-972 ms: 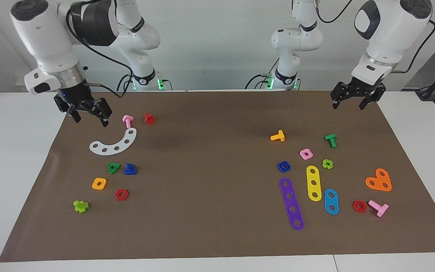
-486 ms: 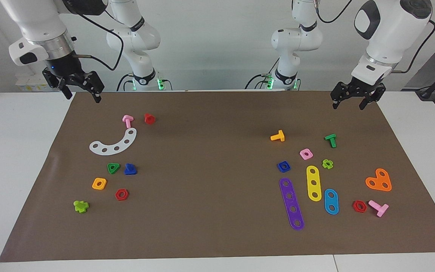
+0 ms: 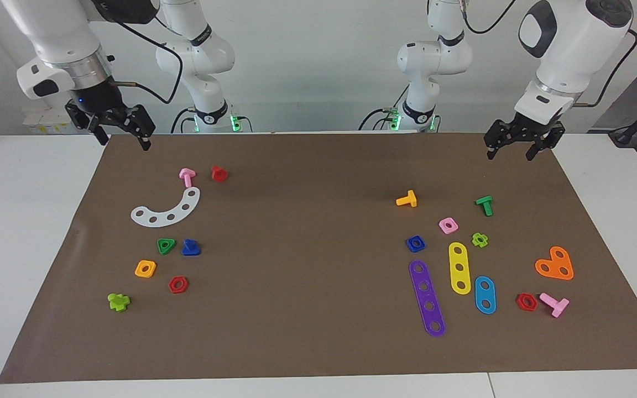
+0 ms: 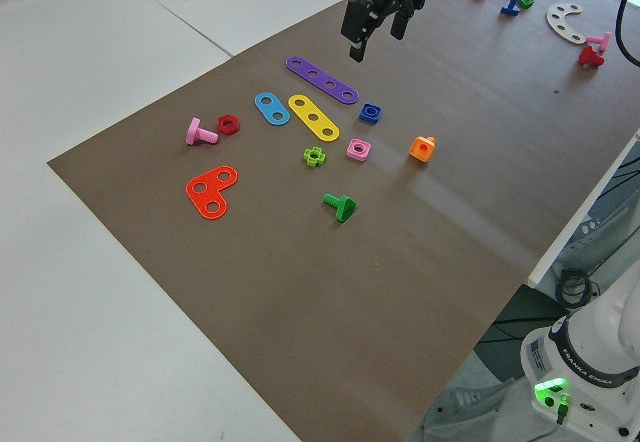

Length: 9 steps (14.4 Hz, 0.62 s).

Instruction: Unscrew and place screws in storage area

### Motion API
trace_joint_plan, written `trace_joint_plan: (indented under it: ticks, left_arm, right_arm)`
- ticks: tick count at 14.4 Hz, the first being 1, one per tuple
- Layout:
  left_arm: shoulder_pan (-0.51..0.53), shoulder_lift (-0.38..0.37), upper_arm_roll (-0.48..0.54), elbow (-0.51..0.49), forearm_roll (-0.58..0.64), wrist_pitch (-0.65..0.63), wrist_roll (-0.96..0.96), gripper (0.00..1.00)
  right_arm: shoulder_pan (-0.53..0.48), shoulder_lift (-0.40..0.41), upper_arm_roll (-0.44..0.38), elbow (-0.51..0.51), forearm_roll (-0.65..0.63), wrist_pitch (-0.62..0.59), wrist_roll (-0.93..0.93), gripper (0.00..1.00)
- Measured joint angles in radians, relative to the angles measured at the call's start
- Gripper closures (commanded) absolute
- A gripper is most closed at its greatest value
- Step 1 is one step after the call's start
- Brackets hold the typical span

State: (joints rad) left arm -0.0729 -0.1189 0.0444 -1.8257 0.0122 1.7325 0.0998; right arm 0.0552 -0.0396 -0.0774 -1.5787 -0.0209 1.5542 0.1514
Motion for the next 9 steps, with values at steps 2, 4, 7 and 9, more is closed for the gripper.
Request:
trace_joint_plan:
  ticks: [2,4,7,9]
  left_arm:
    - [0.0,0.0,0.0,0.0,0.0,0.0,0.0,0.0]
    - [0.0,0.0,0.0,0.0,0.0,0.0,0.0,0.0]
    - [0.0,0.0,0.0,0.0,0.0,0.0,0.0,0.0]
    - [0.0,0.0,0.0,0.0,0.0,0.0,0.0,0.0]
  right_arm:
    - [0.001,0.0,0.001,-0.001,-0.001,0.0,-0.007,0.0]
    - [0.003,0.0,0.003,-0.002,-0.001,0.0,-0.007,0.0]
    - [0.003,0.0,0.007,-0.004,-0.001,0.0,-0.008,0.0]
    - [0.003,0.0,0.007,-0.005,-0.001,0.0,-0.008,0.0]
